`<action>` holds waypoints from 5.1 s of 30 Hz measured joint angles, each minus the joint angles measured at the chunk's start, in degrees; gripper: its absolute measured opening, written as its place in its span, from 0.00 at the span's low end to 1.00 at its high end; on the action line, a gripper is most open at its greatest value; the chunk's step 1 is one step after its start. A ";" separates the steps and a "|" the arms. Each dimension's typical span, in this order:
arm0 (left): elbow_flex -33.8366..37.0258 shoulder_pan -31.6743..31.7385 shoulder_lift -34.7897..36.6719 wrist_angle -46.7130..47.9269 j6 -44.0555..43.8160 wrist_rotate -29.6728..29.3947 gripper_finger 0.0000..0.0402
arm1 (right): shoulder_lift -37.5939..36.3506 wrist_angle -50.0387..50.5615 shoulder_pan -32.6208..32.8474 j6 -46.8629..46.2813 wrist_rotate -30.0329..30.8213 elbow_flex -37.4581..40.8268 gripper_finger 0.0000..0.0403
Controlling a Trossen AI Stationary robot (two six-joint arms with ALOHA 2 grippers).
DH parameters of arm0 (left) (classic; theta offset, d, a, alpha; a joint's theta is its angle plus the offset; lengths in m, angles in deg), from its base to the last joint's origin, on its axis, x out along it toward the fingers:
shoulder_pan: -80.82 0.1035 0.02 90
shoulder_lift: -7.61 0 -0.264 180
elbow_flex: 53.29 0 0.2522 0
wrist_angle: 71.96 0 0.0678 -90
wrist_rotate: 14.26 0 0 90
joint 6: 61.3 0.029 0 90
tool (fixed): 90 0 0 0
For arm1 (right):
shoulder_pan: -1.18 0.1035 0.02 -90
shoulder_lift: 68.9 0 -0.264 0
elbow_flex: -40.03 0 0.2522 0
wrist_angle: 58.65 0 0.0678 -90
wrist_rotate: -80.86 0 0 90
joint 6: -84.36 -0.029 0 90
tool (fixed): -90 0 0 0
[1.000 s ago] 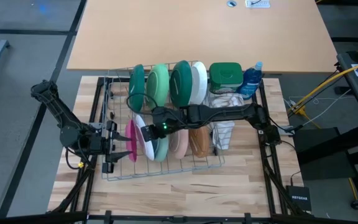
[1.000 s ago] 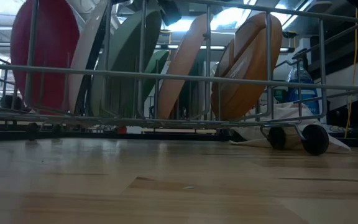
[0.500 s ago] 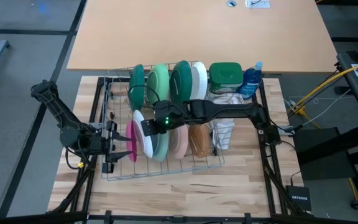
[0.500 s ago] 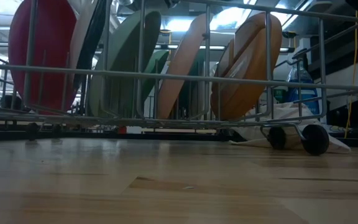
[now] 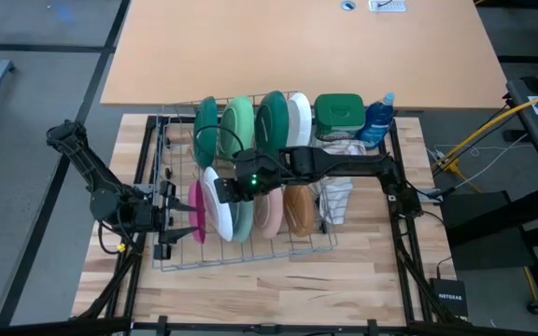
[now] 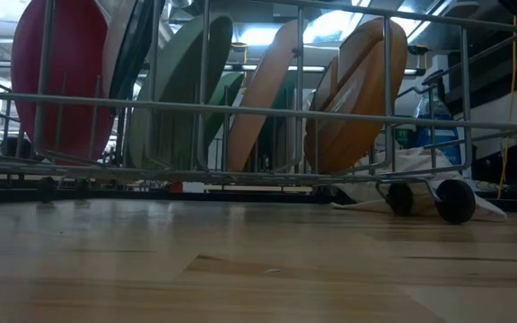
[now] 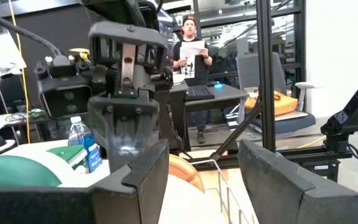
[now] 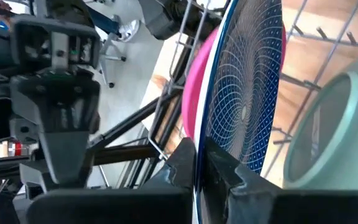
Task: Sort dishes
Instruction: Put the blue plate in the dish rack, then return to Home Position
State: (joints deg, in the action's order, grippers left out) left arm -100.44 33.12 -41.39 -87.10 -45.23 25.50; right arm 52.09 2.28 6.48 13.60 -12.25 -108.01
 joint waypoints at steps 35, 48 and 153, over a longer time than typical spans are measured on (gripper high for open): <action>0.00 -0.03 0.00 0.03 0.40 0.04 0.46 | -3.07 6.09 0.00 -4.09 3.57 -0.09 0.03; 0.00 0.01 0.01 -0.02 0.41 0.04 0.46 | 0.17 6.43 0.00 -3.74 2.40 0.48 0.03; 0.22 3.97 3.97 35.35 -42.39 -8.55 0.46 | -66.40 -40.36 32.17 23.22 39.97 99.82 0.18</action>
State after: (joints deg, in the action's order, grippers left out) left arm -100.22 37.09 -37.42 -51.75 -87.62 16.95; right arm -14.31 -38.08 38.65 36.82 27.73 -8.19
